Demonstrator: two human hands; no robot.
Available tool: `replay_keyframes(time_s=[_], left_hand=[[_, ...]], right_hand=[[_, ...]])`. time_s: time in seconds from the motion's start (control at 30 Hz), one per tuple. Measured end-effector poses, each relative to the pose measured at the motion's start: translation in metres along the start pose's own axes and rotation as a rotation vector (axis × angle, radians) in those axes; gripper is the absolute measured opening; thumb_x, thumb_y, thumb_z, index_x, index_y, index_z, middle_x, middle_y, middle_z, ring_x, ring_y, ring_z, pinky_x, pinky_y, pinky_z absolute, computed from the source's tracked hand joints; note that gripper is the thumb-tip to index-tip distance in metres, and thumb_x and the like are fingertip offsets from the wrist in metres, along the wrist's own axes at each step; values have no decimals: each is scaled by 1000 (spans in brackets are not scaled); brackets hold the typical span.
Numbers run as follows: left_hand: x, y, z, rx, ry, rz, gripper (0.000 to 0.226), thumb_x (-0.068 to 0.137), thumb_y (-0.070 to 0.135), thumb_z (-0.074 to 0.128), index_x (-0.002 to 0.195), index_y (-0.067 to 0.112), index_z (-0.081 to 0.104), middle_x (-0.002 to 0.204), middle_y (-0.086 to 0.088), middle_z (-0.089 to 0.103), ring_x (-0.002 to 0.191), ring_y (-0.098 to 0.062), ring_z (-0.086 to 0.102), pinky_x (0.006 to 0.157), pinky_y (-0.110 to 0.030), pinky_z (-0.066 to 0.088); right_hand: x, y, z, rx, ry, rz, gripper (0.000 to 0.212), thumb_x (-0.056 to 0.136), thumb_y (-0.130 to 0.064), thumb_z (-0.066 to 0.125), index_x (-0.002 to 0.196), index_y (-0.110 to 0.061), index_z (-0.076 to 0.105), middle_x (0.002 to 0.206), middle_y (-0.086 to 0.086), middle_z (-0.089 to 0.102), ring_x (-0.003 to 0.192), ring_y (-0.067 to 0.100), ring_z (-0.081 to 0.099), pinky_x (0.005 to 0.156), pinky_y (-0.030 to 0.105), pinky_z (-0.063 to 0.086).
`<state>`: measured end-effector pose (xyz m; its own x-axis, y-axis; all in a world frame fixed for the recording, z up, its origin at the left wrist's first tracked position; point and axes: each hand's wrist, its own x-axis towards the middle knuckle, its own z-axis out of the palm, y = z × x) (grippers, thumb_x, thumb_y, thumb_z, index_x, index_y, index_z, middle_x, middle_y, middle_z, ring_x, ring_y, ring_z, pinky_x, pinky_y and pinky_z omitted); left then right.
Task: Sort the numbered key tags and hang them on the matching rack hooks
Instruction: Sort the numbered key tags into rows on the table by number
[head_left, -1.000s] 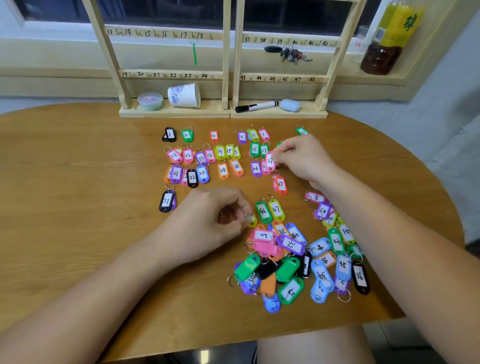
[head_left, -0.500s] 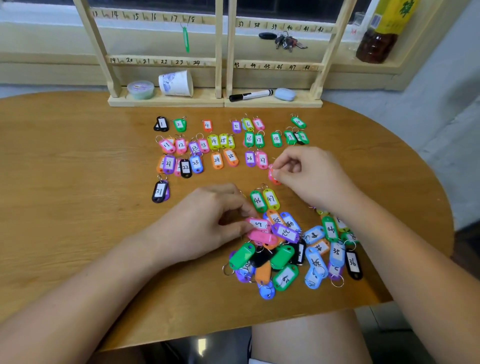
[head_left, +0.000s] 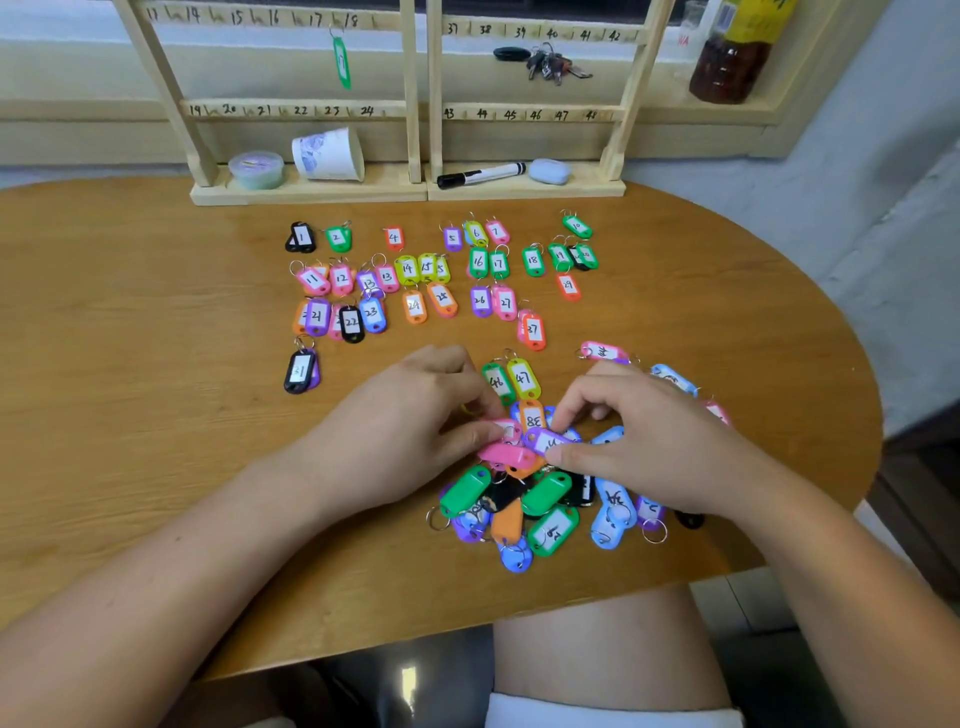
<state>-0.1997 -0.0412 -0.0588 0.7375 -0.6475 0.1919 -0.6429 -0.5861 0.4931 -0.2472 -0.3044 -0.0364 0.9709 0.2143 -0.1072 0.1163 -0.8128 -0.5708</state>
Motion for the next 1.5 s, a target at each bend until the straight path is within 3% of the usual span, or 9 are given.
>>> replay_keyframes(time_s=[0.23, 0.37, 0.43, 0.53, 0.7, 0.87, 1.07, 1.27, 1.5], left_hand=[[1, 3, -1, -57, -61, -5, 12, 93, 40, 80, 100, 36, 71, 105, 18, 59, 104, -4, 56, 91, -31, 49], [1, 2, -3, -77, -80, -25, 14, 91, 39, 83, 96, 35, 70, 101, 21, 58, 102, 0, 55, 84, -18, 43], [1, 3, -5, -99, -89, -34, 14, 90, 38, 83, 93, 35, 70, 100, 20, 59, 100, -1, 57, 80, -15, 41], [1, 5, -9, -181, -79, -50, 15, 93, 33, 82, 91, 31, 68, 92, 14, 66, 86, -7, 61, 71, -16, 42], [-1, 3, -18, -397, -13, -158, 13, 94, 30, 82, 96, 26, 69, 86, 6, 75, 74, -10, 66, 69, -31, 54], [-2, -4, -22, -605, 108, -285, 17, 98, 22, 78, 112, 22, 69, 84, -2, 77, 71, -19, 73, 71, -29, 54], [-3, -2, -24, -701, 319, -351, 32, 100, 7, 72, 123, 30, 72, 80, -2, 74, 73, -25, 77, 70, -40, 62], [-4, 4, -27, -611, 424, -385, 31, 103, 6, 64, 115, 32, 76, 73, -7, 71, 67, -19, 74, 66, -28, 58], [-7, 10, -27, -657, 375, -425, 17, 103, 13, 65, 90, 15, 76, 69, -8, 74, 69, -31, 72, 64, -37, 59]], right_hand=[[0, 1, -4, 56, 3, -22, 14, 88, -38, 85, 82, -33, 73, 95, -13, 68, 96, 6, 61, 83, 26, 49], [1, -1, -15, 199, -30, -10, 10, 96, -31, 79, 87, -26, 77, 84, -11, 73, 77, 0, 64, 67, 14, 46], [4, -3, -21, 262, -33, -7, 9, 96, -28, 79, 89, -23, 76, 84, -7, 75, 76, 2, 67, 71, 19, 51], [12, -9, -26, 387, -52, 0, 7, 97, -19, 78, 93, -13, 74, 84, 4, 78, 79, 19, 76, 80, 43, 59], [33, -21, -33, 431, -3, -82, 15, 88, -22, 85, 91, -11, 76, 77, 13, 72, 64, 14, 62, 68, 33, 49], [61, -29, -24, 542, 4, -60, 14, 84, -16, 89, 88, -10, 77, 77, 9, 66, 70, 17, 55, 67, 35, 43], [76, -38, -16, 647, 2, -61, 7, 97, -4, 73, 97, 3, 73, 83, 21, 74, 67, 8, 68, 64, 21, 53], [79, -42, -11, 658, -96, -66, 21, 94, -7, 77, 115, -9, 74, 84, 12, 79, 80, 25, 76, 73, 32, 57], [79, -47, -12, 655, -73, -107, 17, 87, -11, 84, 101, -7, 75, 86, 15, 78, 76, 24, 74, 71, 28, 57]])
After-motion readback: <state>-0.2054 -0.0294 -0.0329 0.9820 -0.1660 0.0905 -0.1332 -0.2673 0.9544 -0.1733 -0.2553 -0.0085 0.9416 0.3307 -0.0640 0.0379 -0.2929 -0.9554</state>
